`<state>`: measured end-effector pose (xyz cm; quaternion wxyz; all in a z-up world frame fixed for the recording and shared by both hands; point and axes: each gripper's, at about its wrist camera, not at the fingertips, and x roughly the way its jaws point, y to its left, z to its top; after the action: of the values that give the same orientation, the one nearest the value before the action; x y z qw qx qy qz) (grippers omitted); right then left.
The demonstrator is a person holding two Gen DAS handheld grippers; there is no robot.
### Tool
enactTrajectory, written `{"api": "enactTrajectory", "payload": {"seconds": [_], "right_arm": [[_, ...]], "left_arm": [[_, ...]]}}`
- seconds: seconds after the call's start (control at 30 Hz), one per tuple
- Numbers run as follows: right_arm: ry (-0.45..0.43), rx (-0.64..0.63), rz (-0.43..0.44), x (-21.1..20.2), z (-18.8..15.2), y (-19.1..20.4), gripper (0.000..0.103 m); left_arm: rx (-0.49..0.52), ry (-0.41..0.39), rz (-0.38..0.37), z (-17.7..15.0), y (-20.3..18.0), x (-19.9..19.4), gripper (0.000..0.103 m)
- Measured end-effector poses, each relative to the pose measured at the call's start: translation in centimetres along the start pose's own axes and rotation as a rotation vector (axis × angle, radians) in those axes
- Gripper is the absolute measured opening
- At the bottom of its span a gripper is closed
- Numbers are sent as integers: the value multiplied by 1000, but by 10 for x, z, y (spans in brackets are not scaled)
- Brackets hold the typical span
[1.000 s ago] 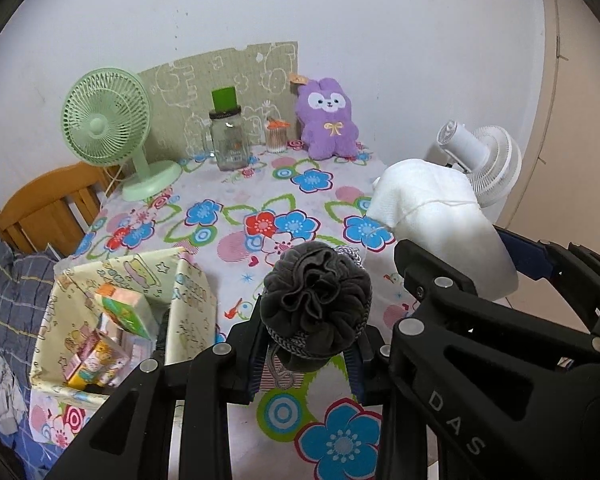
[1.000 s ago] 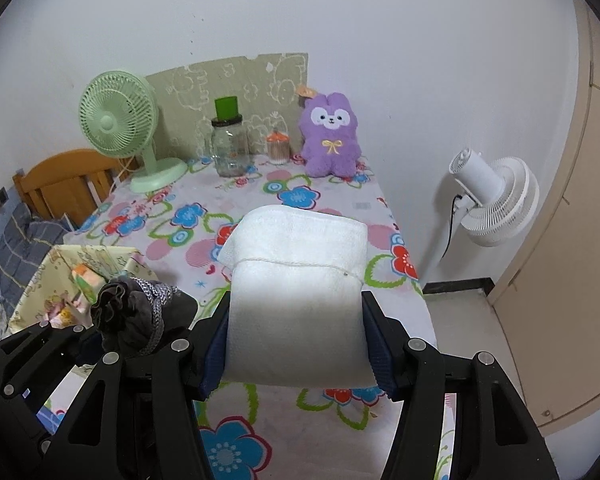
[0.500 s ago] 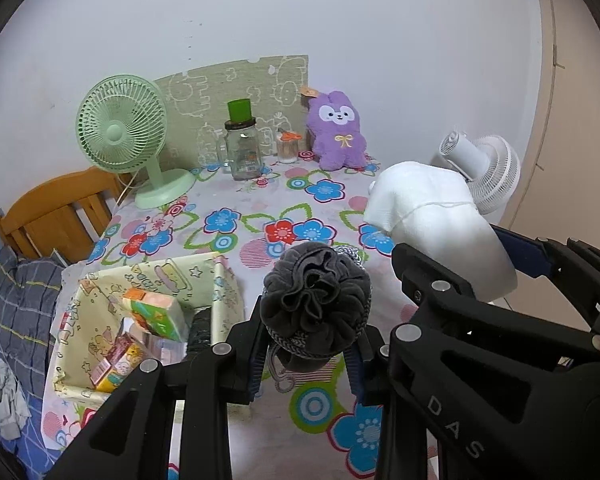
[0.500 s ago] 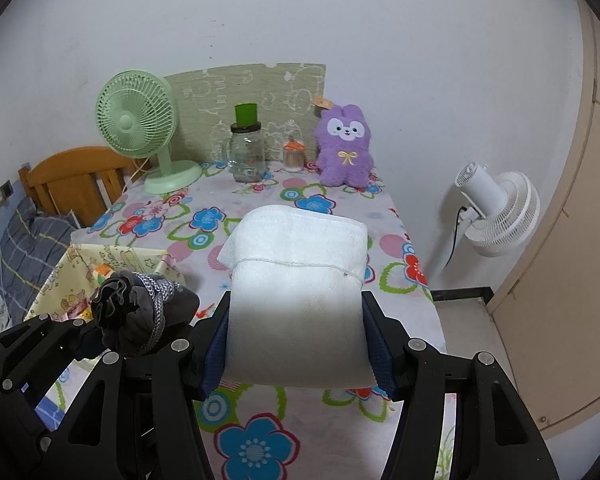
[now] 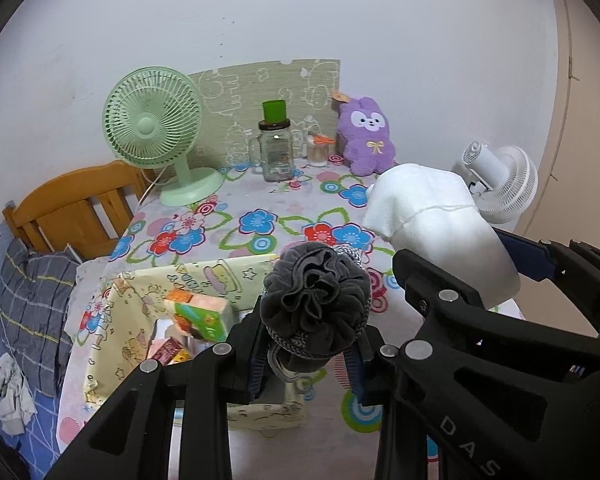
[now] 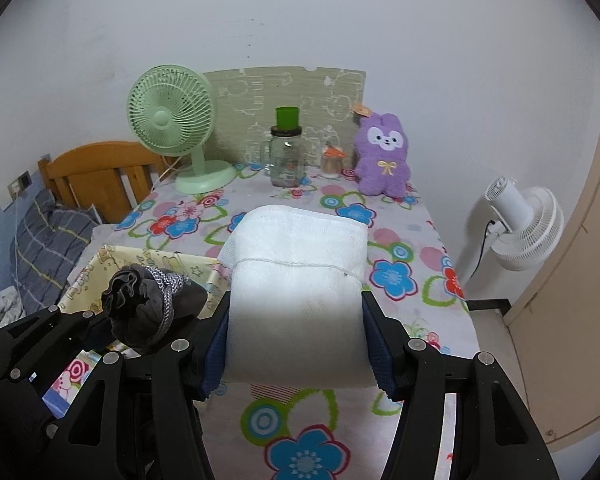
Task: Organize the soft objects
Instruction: 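Lift the grey pouch and white pad with both tools toward the fabric box, then lower into the box and open the left tool while the right tool releases the pad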
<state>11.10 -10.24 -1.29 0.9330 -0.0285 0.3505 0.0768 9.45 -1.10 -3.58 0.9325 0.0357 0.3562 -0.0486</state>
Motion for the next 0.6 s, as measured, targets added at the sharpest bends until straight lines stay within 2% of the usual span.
{"api": "enactTrajectory", "payload": {"seconds": [0.6], "right_arm": [[27, -53, 40, 24, 6, 48, 62]], "left_arm": [[-33, 31, 24, -8, 51, 17, 34]]}}
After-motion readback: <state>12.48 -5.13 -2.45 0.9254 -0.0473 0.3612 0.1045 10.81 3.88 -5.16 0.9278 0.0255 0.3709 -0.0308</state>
